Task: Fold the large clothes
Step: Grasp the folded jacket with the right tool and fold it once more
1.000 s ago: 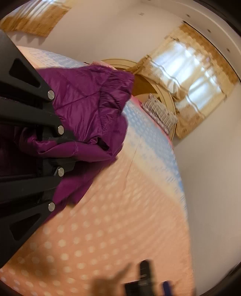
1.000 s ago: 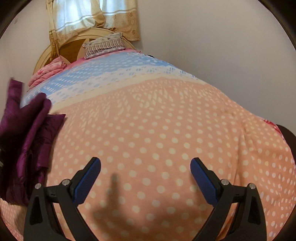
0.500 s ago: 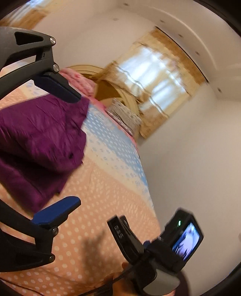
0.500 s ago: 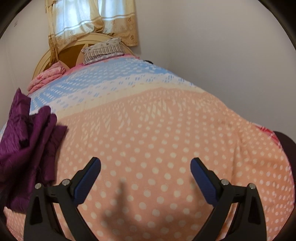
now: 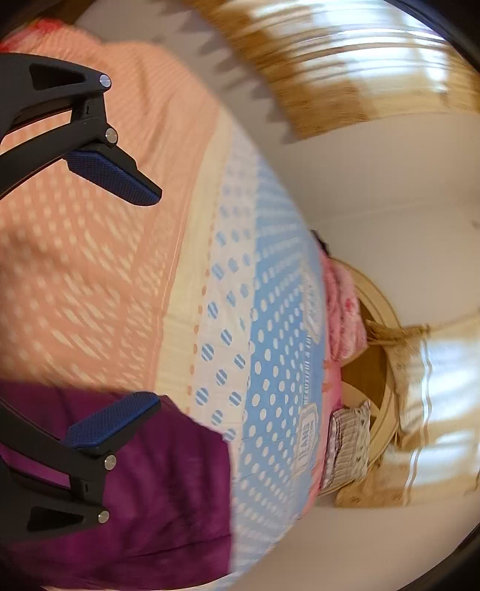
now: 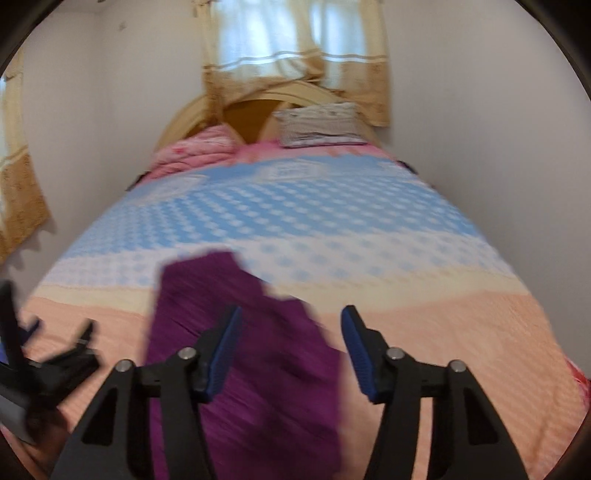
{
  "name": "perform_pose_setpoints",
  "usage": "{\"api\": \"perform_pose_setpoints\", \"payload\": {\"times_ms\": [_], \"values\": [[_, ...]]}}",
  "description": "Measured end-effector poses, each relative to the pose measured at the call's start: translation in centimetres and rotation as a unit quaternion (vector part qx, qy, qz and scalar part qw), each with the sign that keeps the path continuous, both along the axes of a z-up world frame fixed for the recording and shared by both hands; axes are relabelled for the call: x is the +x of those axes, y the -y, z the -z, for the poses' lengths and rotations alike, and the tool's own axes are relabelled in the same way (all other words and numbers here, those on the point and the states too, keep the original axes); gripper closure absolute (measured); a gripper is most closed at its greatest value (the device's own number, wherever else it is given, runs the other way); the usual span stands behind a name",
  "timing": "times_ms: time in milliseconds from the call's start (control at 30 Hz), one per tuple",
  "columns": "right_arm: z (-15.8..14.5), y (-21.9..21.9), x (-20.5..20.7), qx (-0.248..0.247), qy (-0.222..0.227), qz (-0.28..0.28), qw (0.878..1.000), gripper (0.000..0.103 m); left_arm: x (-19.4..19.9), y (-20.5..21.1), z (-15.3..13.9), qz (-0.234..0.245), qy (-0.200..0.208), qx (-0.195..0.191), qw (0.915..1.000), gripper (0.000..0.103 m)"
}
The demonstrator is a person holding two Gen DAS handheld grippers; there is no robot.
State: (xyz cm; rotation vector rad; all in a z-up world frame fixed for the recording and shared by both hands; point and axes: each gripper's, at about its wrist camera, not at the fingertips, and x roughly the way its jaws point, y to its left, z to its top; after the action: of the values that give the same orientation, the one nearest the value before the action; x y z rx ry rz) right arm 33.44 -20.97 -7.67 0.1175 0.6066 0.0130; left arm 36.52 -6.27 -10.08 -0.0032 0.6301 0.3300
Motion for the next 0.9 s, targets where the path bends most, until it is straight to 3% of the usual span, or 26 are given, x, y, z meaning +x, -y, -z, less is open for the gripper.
{"api": "perform_pose_setpoints", "payload": {"times_ms": [100,200,300,367,533,600,700,900], "values": [[2.0,-1.9,3.3,0.022,0.007,-0.019,1.000,0.052,2.4,0.8,0.9,0.007,-0.009,-0.017,0.9998,0.002],[6.3,-0.9,5.3,0.047,-0.038,-0.007,0.998,0.056,4.3,2.5,2.2,0.025,-0.024,-0.027,0.9991,0.002],[9.9,1.5,4.4,0.044,-0.058,0.026,0.997,0.058,5.0,4.9,3.9,0.049,-0.037,-0.023,0.9979,0.002],[11.5,3.5,3.5,0.058,-0.064,0.040,0.995,0.058,4.7,7.5,4.8,0.069,-0.034,0.003,0.9970,0.002],[13.2,6.5,1.6,0.069,-0.056,0.061,0.994,0.058,3.2,13.1,6.0,0.111,-0.018,0.094,0.9893,0.002],[13.6,6.6,1.8,0.071,-0.058,0.064,0.994,0.058,3.1,14.1,6.4,0.113,-0.015,0.113,0.9870,0.002],[13.6,6.3,1.8,0.058,-0.061,0.070,0.994,0.057,3.3,14.4,6.9,0.116,-0.019,0.112,0.9867,0.002],[14.6,6.4,2.0,0.048,-0.071,0.071,0.994,0.052,4.2,13.6,8.0,0.128,-0.034,0.072,0.9886,0.002]]}}
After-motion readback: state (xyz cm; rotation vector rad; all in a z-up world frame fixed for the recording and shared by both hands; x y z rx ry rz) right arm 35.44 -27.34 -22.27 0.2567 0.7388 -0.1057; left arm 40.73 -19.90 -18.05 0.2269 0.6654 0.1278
